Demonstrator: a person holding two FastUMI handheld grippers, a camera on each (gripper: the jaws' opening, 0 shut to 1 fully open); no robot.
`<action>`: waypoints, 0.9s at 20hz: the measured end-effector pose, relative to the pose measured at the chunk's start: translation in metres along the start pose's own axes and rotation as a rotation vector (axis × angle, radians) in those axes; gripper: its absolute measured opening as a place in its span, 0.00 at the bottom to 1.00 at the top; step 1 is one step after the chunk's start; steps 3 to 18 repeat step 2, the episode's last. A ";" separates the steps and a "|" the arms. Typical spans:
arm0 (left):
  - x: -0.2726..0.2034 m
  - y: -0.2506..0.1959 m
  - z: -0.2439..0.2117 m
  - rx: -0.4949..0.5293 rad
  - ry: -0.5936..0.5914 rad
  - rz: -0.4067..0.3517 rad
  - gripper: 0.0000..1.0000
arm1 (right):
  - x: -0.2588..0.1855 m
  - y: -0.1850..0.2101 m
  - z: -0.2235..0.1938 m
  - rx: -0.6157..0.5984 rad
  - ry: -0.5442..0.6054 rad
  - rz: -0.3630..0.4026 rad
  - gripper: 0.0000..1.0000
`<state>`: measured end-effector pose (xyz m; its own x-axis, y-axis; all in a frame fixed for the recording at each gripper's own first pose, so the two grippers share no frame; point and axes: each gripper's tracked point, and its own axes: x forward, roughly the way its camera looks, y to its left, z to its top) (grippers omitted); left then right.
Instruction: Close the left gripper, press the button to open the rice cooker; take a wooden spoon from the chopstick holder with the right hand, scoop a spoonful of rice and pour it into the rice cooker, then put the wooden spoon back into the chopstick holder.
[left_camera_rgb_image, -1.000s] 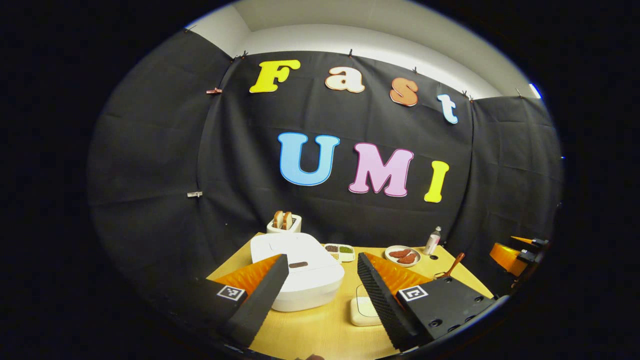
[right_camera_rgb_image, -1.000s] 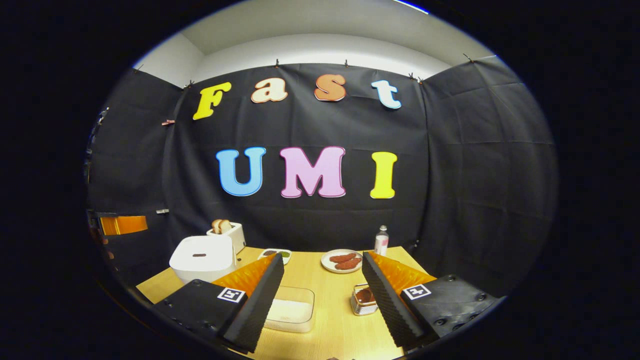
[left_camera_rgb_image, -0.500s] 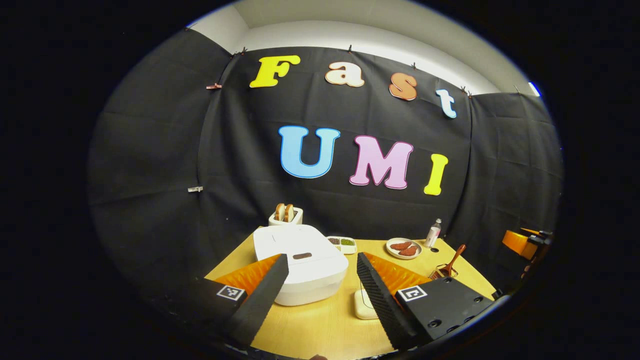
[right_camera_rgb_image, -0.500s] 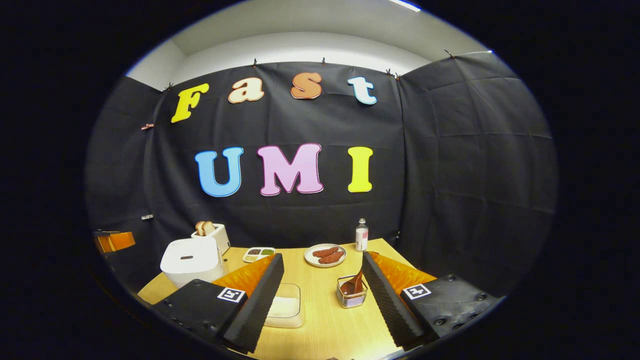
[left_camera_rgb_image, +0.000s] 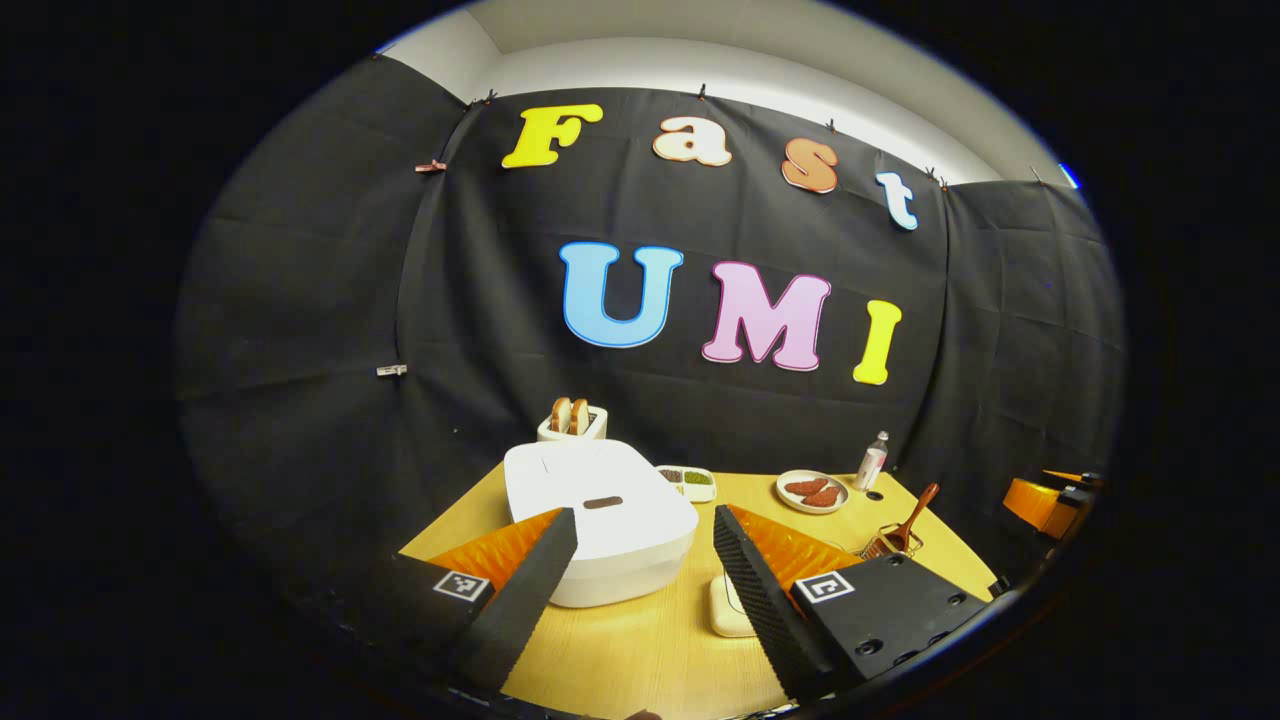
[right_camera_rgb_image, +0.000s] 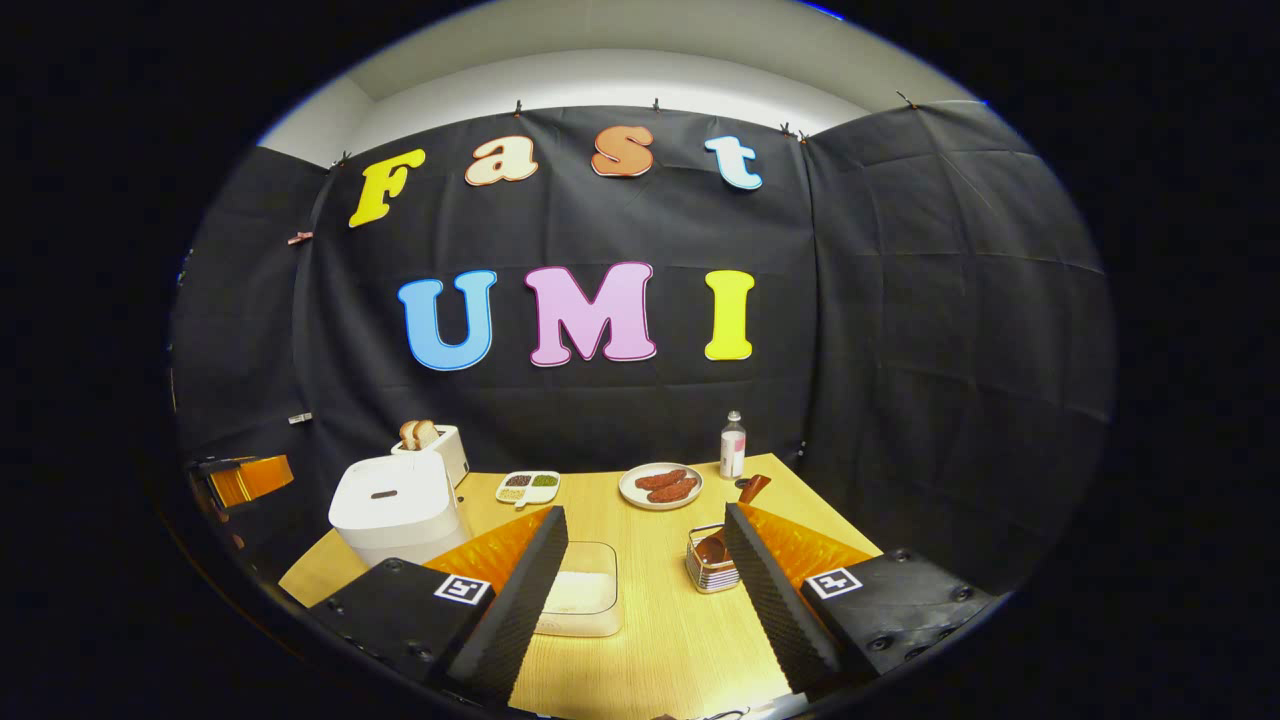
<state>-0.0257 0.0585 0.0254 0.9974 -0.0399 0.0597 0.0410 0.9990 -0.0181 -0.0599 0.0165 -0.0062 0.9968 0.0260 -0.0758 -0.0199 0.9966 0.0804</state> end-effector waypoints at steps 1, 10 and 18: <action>0.001 0.002 -0.004 0.008 0.012 0.004 0.95 | 0.002 0.002 0.001 0.005 -0.002 0.003 0.98; 0.001 0.003 -0.006 0.013 0.019 0.008 0.95 | 0.004 0.003 0.001 0.006 -0.003 0.006 0.98; 0.001 0.003 -0.006 0.013 0.019 0.008 0.95 | 0.004 0.003 0.001 0.006 -0.003 0.006 0.98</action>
